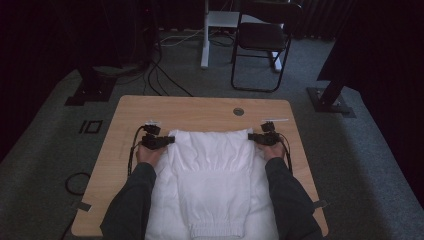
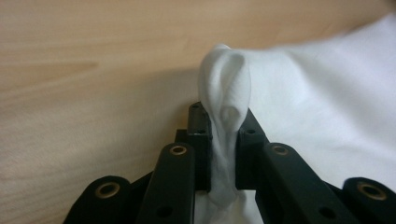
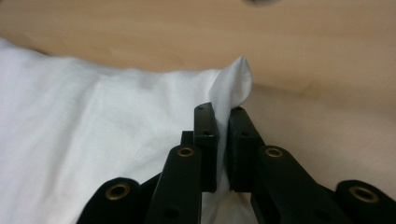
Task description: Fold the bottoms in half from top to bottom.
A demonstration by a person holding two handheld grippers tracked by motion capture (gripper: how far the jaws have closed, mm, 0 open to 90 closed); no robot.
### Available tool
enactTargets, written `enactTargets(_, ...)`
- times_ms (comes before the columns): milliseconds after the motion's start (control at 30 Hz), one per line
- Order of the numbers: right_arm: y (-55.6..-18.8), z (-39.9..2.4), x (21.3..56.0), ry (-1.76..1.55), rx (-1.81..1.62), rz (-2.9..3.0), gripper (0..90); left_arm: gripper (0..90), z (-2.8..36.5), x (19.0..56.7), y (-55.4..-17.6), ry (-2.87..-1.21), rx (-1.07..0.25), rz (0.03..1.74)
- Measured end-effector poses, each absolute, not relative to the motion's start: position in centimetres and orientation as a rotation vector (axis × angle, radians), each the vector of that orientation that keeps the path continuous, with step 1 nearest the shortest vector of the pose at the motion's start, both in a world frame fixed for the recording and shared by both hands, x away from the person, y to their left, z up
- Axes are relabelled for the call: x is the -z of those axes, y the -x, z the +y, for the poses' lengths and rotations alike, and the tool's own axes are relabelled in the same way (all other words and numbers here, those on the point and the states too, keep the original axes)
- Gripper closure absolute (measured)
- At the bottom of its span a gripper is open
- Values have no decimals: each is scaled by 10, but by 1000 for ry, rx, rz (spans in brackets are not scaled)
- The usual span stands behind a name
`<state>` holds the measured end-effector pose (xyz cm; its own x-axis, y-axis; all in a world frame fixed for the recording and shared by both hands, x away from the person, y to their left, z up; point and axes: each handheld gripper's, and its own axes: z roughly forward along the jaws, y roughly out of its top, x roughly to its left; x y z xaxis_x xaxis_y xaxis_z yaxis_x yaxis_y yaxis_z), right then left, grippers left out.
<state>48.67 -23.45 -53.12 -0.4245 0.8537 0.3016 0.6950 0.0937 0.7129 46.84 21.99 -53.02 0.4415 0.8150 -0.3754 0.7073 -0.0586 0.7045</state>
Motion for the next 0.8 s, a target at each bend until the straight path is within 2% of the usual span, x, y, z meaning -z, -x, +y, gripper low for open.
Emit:
enactTargets(100,-485,-236,520,-1502,-1261,2161,844,820,224,517,-468,-1747,-163,1273)
enactTargets(300,-487,-238,502,-1453,-1297,2098,842,818,218,486,-471,-1756,-242,1224)
enactTargets(500,-483,-243,468,-1312,-1447,1989,837,816,219,458,-470,-1727,-307,1178)
enactTargets(800,-448,-250,466,-1142,-1488,2048,837,816,228,453,-430,-1689,-317,1066)
